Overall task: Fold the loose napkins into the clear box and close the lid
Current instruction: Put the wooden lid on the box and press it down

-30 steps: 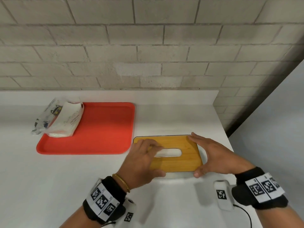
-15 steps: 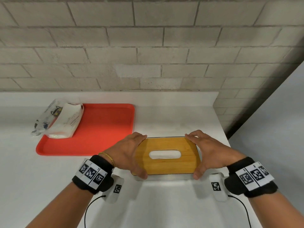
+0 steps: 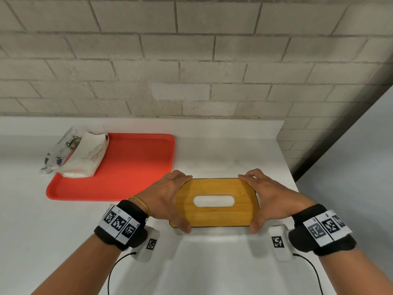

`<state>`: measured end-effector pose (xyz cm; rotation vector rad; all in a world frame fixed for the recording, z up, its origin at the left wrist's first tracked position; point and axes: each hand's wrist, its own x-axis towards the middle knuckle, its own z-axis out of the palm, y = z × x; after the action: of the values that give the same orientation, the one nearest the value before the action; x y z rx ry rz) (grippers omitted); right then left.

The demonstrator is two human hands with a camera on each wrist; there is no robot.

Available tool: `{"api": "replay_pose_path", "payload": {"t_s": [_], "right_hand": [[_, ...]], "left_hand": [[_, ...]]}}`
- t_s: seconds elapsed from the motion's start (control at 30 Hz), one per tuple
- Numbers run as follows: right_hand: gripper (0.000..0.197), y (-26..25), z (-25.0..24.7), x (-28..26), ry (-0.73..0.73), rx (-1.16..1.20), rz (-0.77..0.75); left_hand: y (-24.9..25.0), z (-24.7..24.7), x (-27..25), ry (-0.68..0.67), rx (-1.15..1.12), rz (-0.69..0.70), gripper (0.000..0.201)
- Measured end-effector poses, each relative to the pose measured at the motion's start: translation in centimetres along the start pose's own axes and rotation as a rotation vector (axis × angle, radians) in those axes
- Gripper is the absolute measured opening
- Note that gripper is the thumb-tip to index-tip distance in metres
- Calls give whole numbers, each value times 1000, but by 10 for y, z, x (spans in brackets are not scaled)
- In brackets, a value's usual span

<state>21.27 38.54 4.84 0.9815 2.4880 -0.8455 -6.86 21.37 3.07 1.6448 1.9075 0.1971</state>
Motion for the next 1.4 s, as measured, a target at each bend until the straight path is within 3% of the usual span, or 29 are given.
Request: {"api": "replay_pose_path", "payload": {"t_s": [0.57, 0.87, 1.0, 1.1, 1.17, 1.23, 1.3, 1.4], "right_hand": [[157, -15, -2, -1, -22, -147, 59], [157, -18, -3, -2, -38, -167, 77], [155, -17, -4, -3, -44, -208, 65], [153, -20, -2, -5, -14, -200, 64], [141, -24, 1, -6, 79, -196, 13], [121, -30, 6, -8, 175, -161, -81], [107, -37, 14, -8, 192, -140, -167], [99, -43, 28, -1, 176, -151, -194]], "left_hand": [[-30, 11, 5, -103, -214, 31, 139], [-31, 13, 2, -101, -321, -25, 142], [-29, 11, -1, -58, -180, -22, 149], [-7, 10, -2, 137, -27, 18, 124], [8, 15, 2, 340, 79, 145, 79], [17, 22, 8, 424, 199, 248, 42], [22, 29, 13, 376, 248, 268, 40], [27, 38, 17, 288, 281, 258, 57]]}}
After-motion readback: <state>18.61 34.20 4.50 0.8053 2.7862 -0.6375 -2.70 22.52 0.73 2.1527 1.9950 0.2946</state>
